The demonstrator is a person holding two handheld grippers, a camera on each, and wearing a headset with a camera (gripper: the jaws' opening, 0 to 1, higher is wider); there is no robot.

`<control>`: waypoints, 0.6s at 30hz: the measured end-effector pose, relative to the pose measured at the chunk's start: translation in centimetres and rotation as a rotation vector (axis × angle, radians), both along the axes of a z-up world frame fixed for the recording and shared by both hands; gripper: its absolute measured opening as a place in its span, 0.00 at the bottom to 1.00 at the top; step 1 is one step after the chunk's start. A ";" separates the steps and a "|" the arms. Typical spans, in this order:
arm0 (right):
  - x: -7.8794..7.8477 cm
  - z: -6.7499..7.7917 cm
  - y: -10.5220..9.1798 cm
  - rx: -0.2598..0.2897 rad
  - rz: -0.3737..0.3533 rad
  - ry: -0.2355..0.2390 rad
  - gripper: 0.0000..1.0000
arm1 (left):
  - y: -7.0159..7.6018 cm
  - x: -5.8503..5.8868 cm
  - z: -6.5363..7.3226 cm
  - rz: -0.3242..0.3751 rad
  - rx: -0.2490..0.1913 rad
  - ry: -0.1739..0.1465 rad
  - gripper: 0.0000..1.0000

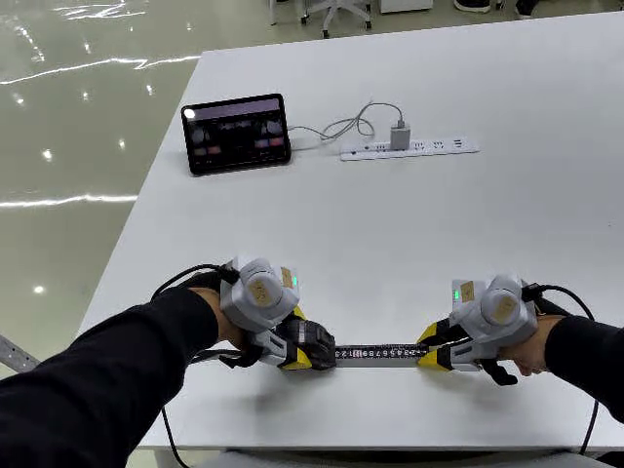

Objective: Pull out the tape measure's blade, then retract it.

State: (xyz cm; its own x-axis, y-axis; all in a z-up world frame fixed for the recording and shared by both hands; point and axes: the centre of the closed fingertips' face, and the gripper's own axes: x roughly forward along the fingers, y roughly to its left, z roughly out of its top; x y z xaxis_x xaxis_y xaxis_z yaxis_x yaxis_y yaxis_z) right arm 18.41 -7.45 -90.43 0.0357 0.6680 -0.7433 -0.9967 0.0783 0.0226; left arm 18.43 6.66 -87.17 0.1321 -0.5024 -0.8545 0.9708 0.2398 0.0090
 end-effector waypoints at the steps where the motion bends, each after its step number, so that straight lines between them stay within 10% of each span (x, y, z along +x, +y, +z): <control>1: 0.0 0.0 -0.1 -0.001 -0.001 0.000 0.09 | 0.0 0.0 0.0 0.001 0.000 0.000 0.32; 18: 0.1 0.1 -1.1 0.003 -0.022 0.013 0.09 | 0.0 -0.1 0.0 0.000 0.000 0.001 0.32</control>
State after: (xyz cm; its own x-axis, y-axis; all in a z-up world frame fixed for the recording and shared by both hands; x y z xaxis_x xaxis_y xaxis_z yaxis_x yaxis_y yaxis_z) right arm 18.47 -8.58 -90.38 0.0406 0.6692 -0.7419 -0.9943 0.1000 0.0358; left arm 18.35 6.69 -87.14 0.1314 -0.5028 -0.8544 0.9708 0.2397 0.0083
